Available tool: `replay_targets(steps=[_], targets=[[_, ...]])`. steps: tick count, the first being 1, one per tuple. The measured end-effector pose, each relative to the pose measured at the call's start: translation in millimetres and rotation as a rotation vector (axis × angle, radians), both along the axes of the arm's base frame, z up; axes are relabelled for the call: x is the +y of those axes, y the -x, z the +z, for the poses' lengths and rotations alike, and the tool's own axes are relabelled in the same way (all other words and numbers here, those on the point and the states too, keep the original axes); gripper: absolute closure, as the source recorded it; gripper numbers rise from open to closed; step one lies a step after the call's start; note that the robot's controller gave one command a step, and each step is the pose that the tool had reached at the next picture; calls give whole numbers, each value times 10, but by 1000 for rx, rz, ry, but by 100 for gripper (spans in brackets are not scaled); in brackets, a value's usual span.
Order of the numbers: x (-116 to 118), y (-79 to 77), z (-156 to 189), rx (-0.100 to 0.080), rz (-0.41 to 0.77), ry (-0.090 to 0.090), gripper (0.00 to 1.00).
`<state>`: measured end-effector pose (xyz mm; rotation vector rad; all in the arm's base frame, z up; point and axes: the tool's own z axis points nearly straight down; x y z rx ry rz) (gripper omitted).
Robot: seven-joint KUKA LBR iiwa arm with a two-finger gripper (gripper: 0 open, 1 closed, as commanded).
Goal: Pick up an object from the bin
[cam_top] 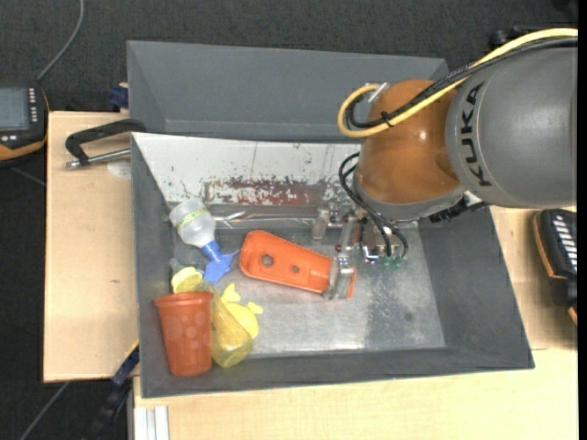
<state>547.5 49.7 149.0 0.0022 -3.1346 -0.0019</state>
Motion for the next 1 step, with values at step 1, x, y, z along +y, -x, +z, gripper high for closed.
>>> replay_targets(steps=[1], targets=[[-2,-15,48,-8,-1,0,0]])
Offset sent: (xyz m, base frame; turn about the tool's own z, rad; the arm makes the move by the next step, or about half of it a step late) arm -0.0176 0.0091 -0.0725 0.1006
